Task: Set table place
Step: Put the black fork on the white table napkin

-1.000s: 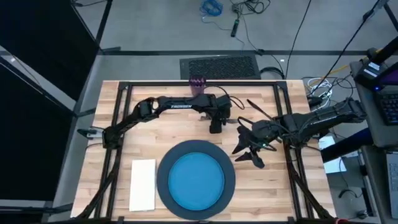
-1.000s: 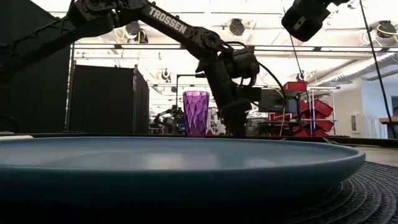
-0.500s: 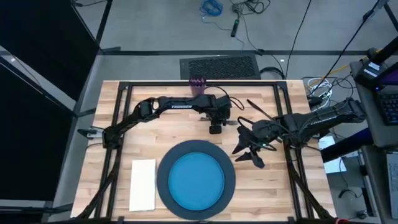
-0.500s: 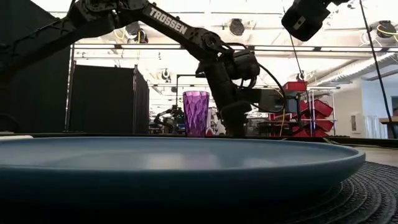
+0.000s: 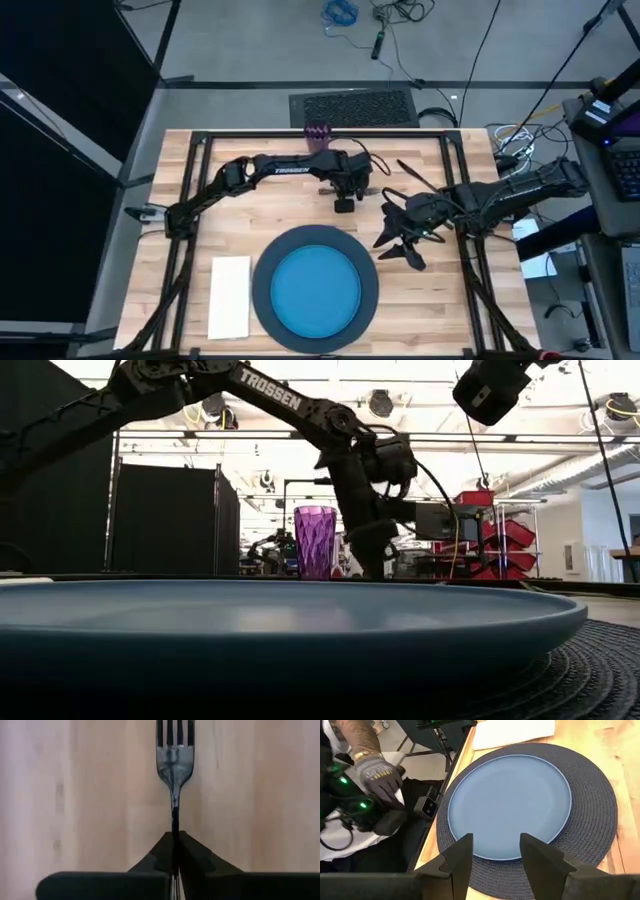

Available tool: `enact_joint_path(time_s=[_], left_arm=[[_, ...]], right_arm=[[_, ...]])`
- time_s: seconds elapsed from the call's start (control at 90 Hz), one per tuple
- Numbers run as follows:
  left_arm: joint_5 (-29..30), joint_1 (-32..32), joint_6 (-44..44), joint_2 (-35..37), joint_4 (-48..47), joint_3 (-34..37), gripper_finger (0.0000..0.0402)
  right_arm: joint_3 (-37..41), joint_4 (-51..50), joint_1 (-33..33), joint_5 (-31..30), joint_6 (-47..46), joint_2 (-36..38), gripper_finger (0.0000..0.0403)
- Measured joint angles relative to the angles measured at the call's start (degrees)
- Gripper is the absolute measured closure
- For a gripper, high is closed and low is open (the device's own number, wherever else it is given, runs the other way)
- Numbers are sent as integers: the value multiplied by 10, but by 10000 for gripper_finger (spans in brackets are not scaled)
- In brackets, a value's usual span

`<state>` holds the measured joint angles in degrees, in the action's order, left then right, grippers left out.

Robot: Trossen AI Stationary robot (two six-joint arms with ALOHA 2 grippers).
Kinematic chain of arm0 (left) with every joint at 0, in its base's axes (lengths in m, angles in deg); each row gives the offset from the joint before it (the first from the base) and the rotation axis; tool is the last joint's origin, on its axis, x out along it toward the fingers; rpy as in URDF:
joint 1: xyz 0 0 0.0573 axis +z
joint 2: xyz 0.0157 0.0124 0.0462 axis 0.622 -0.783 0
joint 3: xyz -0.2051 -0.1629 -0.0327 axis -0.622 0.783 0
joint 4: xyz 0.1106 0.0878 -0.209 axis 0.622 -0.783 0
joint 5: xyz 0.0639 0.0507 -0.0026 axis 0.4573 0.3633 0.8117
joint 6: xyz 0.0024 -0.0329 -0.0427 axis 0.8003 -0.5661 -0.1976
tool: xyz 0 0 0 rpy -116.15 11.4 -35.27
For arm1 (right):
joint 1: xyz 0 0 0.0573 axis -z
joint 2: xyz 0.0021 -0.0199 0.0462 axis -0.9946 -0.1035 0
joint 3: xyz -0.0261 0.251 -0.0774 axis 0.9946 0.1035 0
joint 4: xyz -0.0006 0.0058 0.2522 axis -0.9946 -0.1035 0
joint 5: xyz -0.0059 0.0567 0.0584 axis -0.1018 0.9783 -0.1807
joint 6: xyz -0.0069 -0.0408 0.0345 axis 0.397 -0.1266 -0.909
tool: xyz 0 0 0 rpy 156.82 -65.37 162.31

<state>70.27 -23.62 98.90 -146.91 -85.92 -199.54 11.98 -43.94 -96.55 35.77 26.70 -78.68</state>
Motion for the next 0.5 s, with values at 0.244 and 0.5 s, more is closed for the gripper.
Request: enact_joint_path(time_s=[0.244,0.5], left_arm=[[8,-16,-15,20,-127,-43,401],[-16,-30,-69,55,-269,-44,401]], right_arm=[[-5,12,1,0,1,2,255],[-5,13,-2,-1,-18,17,255]])
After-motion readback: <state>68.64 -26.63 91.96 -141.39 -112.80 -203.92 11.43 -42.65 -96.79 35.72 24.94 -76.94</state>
